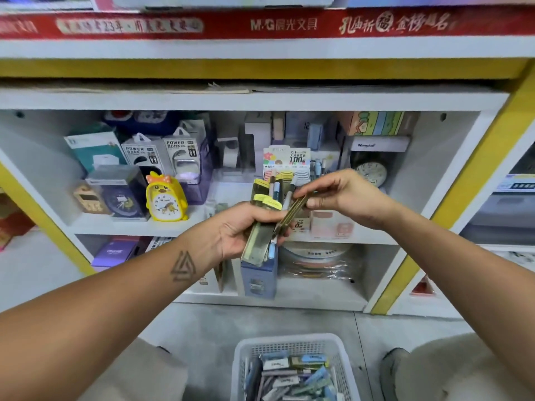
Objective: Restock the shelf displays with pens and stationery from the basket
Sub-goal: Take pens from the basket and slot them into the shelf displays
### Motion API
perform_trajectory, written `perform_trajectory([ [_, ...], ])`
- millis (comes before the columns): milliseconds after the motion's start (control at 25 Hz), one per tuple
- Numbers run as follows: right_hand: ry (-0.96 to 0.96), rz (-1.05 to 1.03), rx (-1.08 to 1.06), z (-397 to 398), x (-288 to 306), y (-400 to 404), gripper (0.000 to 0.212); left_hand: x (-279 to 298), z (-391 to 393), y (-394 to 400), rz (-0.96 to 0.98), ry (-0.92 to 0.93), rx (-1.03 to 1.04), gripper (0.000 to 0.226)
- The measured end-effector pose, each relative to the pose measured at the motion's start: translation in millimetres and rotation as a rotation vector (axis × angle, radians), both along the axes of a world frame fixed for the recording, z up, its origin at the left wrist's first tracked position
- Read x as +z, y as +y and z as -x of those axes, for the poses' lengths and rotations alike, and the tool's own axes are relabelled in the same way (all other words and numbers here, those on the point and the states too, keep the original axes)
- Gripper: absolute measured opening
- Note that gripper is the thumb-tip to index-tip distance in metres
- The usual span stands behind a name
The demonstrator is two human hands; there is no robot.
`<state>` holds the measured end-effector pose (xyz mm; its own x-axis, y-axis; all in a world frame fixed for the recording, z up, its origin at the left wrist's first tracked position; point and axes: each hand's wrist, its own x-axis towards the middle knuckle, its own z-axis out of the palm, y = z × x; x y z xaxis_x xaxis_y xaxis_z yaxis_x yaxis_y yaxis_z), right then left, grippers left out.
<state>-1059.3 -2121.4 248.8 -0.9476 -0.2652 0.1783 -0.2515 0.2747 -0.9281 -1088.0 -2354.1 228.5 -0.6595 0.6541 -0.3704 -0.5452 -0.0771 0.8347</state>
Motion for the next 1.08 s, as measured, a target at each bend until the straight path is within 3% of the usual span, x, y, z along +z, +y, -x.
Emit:
perform_trajectory([
  [400, -0.034, 0.008, 0.009, 43.2, -14.6, 8.6, 0.037, 6.8, 43.7, -11.0, 0.141, -0.034, 0.040, 0.010],
  [760, -0.092, -0.138, -0.014, 49.0, 0.9, 2.1, 0.032, 28.9, 70.4, -39.2, 0.251, 0.113, 0.233, 0.047],
  [880, -0.003, -0.129, -0.106, 52.0, 15.3, -4.2, 0.019, 32.1, 73.1, -42.2, 0.245, 0.156, 0.270, 0.058],
  [1080, -0.009, -0.225, -0.165, 54.5, 36.7, 5.8, 0.004, 32.8, 69.4, -36.6, 0.264, 0.166, 0.316, 0.054],
])
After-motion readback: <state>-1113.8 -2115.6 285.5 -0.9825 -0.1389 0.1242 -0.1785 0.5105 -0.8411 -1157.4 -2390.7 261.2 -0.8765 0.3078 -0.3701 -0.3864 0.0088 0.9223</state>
